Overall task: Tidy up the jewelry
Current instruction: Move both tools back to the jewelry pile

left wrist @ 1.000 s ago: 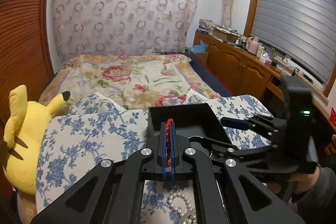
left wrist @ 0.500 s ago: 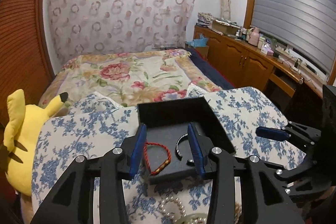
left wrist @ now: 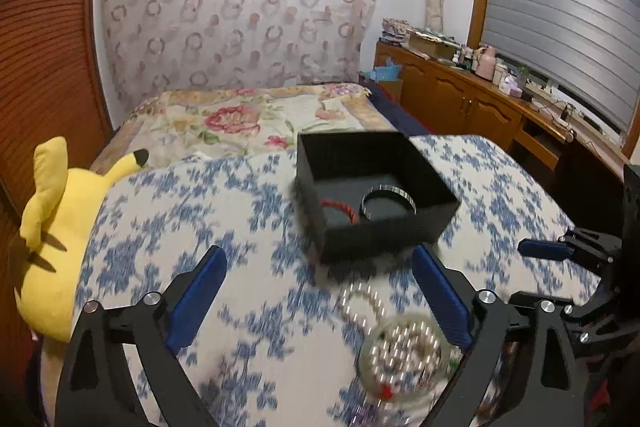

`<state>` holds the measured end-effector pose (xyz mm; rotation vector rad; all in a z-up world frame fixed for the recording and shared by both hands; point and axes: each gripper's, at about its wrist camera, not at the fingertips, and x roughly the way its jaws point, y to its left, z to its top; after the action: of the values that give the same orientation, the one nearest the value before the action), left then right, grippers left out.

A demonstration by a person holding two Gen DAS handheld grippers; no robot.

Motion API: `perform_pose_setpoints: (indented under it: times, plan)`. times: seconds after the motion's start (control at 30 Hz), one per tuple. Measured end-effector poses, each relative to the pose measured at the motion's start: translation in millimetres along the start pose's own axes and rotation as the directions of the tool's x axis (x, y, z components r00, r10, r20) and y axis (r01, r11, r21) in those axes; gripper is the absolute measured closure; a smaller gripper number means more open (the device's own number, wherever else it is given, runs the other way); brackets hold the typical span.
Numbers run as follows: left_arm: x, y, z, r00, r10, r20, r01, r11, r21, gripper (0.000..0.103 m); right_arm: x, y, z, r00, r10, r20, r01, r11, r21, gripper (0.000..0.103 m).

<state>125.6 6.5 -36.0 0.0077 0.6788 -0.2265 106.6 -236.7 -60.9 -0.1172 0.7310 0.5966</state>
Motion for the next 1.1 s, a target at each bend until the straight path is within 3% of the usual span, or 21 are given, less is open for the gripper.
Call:
perform_pose_setpoints:
  times: [0.37,0.63,0.9,0.93,1.07,1.1]
  plan:
    - [-11,1,-48,0.997,0.003,-0.076,0.000,1.000,0.029,0.008,0,18,-32,0.996,0.005,-0.087,-0.008,1.000,-0.026,0.045]
    - [-13,-7,-75,0.989,0.012,-0.145,-0.003,0.998,0.063,0.008,7,29,-39,0.993,-0.032,-0.115,0.026,0.998,-0.053,0.046]
    - [-18,-5,-83,0.985,-0.005,-0.173,0.010,1.000,0.028,0.008,7,33,-42,0.992,-0.059,-0.109,0.052,0.996,-0.068,0.046]
    - [-19,-6,-84,0.985,-0.010,-0.170,0.016,0.999,0.032,0.010,7,32,-42,0.992,-0.057,-0.110,0.050,0.997,-0.062,0.046]
    - [-20,-10,-88,0.983,-0.024,-0.181,0.032,0.999,0.041,0.039,8,29,-42,0.993,-0.048,-0.111,0.044,0.998,-0.041,0.046]
    - [-20,-12,-89,0.983,-0.030,-0.182,0.039,0.998,0.046,0.042,8,29,-42,0.993,-0.047,-0.111,0.043,0.998,-0.039,0.046]
